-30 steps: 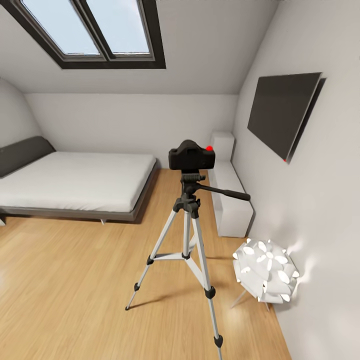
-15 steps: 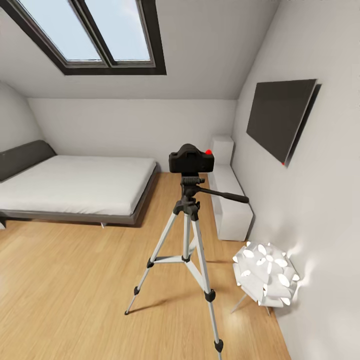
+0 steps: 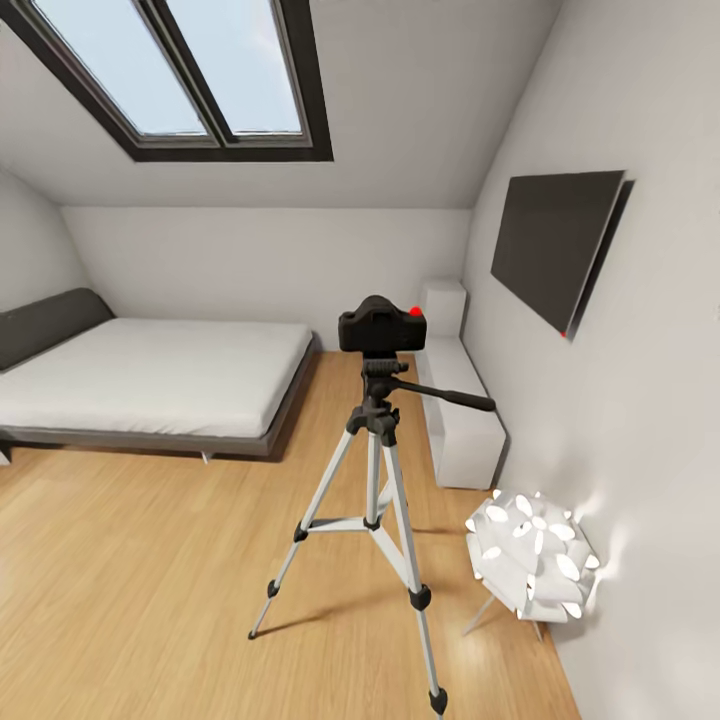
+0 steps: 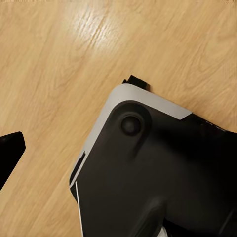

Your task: Attach the digital camera to the camera tripod in the bedroom.

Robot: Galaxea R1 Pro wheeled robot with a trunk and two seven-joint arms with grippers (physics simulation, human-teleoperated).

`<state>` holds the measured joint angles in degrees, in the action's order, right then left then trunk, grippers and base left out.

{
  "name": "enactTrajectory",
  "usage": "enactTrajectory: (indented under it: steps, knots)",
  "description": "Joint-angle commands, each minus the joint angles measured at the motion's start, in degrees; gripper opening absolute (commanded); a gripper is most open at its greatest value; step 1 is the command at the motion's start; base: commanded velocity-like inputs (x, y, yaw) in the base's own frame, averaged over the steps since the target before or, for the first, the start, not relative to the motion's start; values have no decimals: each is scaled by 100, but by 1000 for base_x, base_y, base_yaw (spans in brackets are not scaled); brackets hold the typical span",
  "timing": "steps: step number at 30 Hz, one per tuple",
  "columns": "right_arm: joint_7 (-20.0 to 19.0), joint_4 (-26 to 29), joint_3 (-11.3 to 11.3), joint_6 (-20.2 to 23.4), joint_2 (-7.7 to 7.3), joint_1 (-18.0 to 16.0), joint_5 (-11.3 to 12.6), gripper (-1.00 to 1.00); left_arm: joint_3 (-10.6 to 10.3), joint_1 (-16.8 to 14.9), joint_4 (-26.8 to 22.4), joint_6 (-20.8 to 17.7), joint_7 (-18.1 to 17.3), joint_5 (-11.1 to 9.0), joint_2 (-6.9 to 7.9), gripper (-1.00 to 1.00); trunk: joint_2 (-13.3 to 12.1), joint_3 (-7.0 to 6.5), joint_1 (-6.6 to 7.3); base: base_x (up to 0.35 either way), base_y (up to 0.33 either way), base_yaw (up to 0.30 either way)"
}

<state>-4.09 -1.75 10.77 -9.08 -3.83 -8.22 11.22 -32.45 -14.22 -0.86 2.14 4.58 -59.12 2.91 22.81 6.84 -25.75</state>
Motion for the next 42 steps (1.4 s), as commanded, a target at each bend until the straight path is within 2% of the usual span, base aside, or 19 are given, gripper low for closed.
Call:
enactTrajectory:
  steps: [1, 42]
  knots:
    - [-31, -19, 41, -38, -1, -8, 47, 100, -45, -1, -9, 6, 27, -40, 1, 100, 11, 2, -3, 0, 0, 0]
    - [-30, -19, 39, -143, -12, -9, -6, 100, -48, -1, -2, 6, 26, -38, 0, 100, 11, -378, -3, 0, 0, 0]
